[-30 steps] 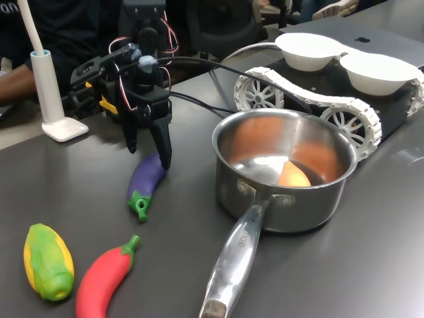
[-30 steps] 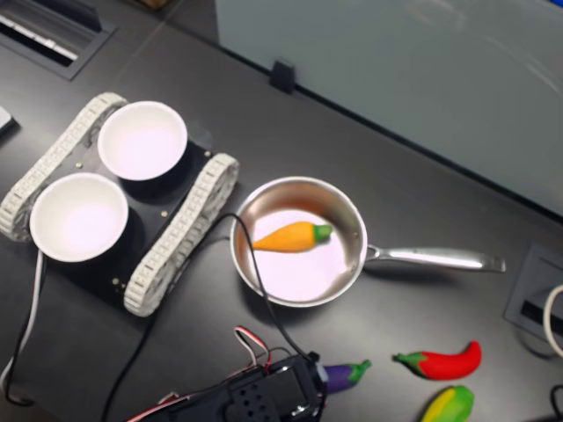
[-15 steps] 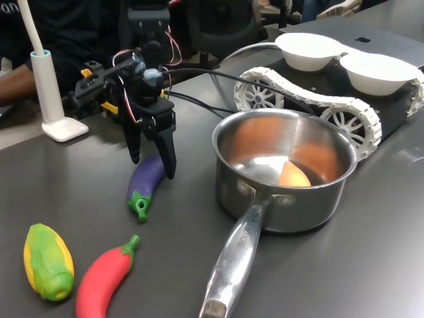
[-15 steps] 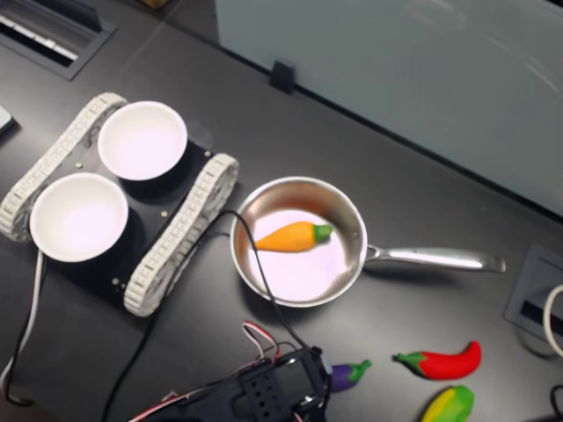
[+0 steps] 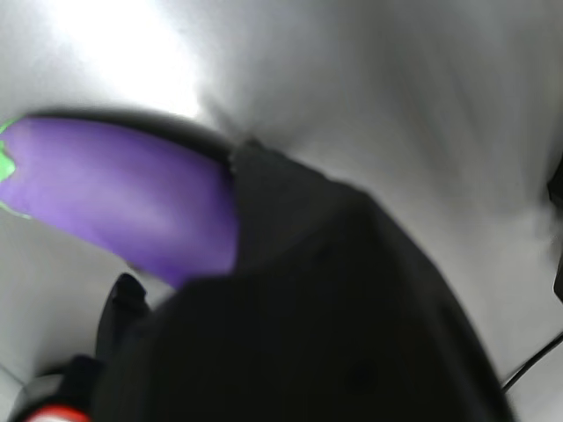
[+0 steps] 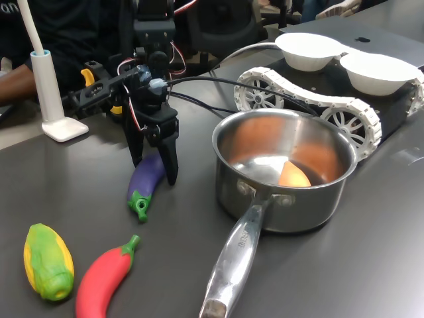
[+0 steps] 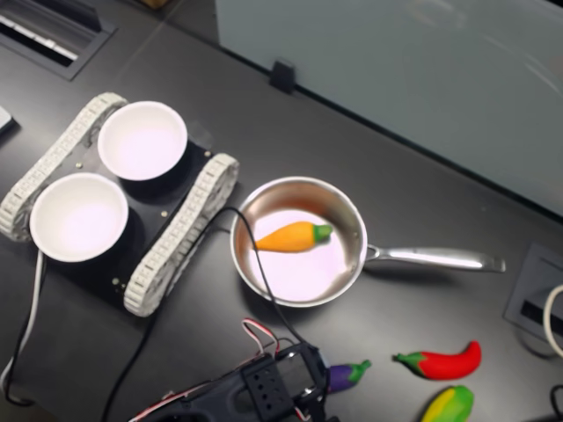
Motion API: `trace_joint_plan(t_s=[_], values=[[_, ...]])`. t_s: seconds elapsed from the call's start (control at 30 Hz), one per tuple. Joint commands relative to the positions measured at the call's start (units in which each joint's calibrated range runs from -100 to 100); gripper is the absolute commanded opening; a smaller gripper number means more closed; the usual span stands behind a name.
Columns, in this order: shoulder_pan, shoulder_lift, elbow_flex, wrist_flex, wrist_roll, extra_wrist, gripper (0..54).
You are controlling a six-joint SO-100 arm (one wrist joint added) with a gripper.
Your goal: Pick up the brinjal and place them in the pan
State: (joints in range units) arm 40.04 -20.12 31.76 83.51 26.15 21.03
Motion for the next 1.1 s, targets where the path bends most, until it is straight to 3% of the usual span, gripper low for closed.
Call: trace_joint_plan(t_s=[0.0,0.23,0.7,0.8,1.07], values=[[0.3,-0.1,0.2,-2.4,0.1,0.9,28.4],[1.9,-0.1,2.1,-3.9,0.5,1.4,24.5],[4.8,0.2,2.6,-6.2,1.3,2.0,24.0],[4.8,0.8,2.7,-6.8,1.3,2.0,22.3],[3.3,1.1,4.3,-7.7,1.0,2.0,12.0]])
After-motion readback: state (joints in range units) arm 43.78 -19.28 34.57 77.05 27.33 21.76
